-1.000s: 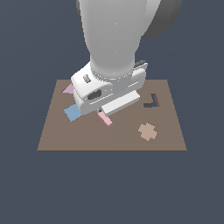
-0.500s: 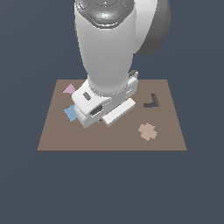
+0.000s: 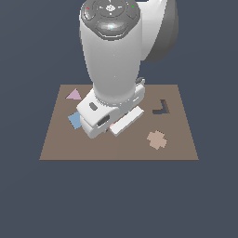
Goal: Insert a designated object into the corresponding slot on a board.
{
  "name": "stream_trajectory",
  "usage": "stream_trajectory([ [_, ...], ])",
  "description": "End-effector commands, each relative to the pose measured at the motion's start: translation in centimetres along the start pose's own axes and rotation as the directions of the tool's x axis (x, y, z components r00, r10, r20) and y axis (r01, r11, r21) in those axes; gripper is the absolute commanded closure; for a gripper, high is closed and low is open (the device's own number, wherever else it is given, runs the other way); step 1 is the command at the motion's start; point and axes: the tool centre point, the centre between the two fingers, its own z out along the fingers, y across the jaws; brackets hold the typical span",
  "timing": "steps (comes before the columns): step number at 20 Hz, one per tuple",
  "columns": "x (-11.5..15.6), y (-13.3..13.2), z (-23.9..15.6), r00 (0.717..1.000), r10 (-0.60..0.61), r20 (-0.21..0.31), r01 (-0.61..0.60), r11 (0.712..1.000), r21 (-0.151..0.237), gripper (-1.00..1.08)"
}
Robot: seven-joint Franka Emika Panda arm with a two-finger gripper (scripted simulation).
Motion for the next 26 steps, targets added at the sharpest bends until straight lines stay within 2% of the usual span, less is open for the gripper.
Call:
stream_trajectory([
  [1, 0.0, 0.0, 0.5, 1.000, -0.001, 0.000, 0.001, 1.000, 0.000, -0.92],
  [7, 0.0, 0.0, 1.9, 1.000, -0.004, 0.000, 0.004, 1.000, 0.000, -0.92],
  [8, 0.0, 0.0, 1.9, 1.000, -0.004, 0.000, 0.004, 1.000, 0.000, 1.08],
  [26, 0.1, 0.0, 1.6, 1.000, -0.011, 0.000, 0.011, 1.000, 0.000, 1.08],
])
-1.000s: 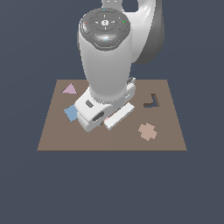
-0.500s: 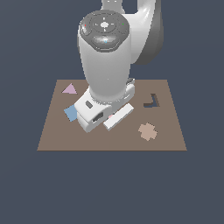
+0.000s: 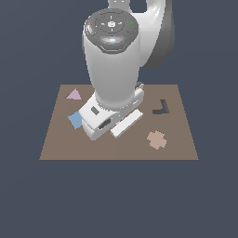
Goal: Insert a designated object into the corresponding slot on a board.
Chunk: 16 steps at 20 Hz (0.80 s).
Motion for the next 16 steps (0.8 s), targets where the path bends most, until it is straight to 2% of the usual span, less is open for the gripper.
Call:
stream_trajectory([
  [1, 0.1, 0.0, 0.0, 1.000, -0.010, 0.000, 0.010, 1.000, 0.000, 1.08],
  [10, 1.4, 0.0, -0.1, 0.991, -0.137, 0.000, 0.137, 0.991, 0.000, 1.08],
  [16, 3.0, -0.2, -0.1, 0.956, -0.294, 0.000, 0.294, 0.956, -0.001, 1.08],
])
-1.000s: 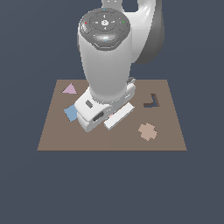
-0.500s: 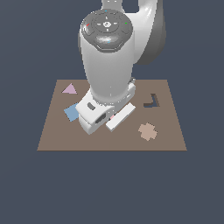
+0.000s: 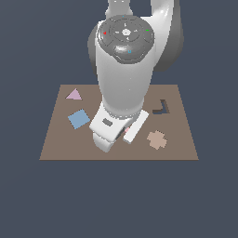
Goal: Insert a designated object into the corresponding slot on a board.
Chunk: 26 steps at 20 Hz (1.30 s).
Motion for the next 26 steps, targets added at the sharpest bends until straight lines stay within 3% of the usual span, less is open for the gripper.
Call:
stream_trajectory([
  [1, 0.8, 0.0, -0.1, 0.997, -0.078, 0.000, 0.078, 0.997, 0.000, 1.08],
  [7, 3.2, -0.2, -0.1, 0.952, -0.307, 0.000, 0.307, 0.952, -0.001, 1.08],
  [10, 4.6, -0.6, -0.2, 0.900, -0.437, 0.000, 0.437, 0.900, -0.001, 1.08],
  [13, 6.0, -1.3, -0.2, 0.828, -0.561, 0.000, 0.561, 0.828, -0.001, 1.08],
  [19, 8.3, -3.2, -0.3, 0.632, -0.775, 0.000, 0.775, 0.632, -0.002, 1.08],
  [26, 10.3, -6.2, -0.4, 0.333, -0.943, 0.000, 0.943, 0.333, -0.002, 1.08],
])
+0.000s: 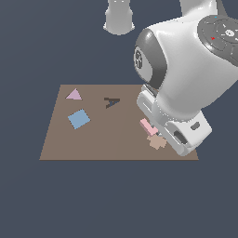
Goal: Insert a designated object into the corresponding slot on a board.
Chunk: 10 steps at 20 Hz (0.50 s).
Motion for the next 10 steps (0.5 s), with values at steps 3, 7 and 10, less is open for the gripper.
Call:
stream_trajectory([
  [3, 2.4, -0.1, -0.1, 0.974, -0.225, 0.000, 0.225, 0.974, 0.000, 1.08],
  [7, 4.4, -0.7, -0.1, 0.910, -0.414, 0.000, 0.414, 0.910, 0.000, 1.08],
  [10, 5.8, -1.3, -0.2, 0.842, -0.540, 0.000, 0.540, 0.842, 0.000, 1.08],
])
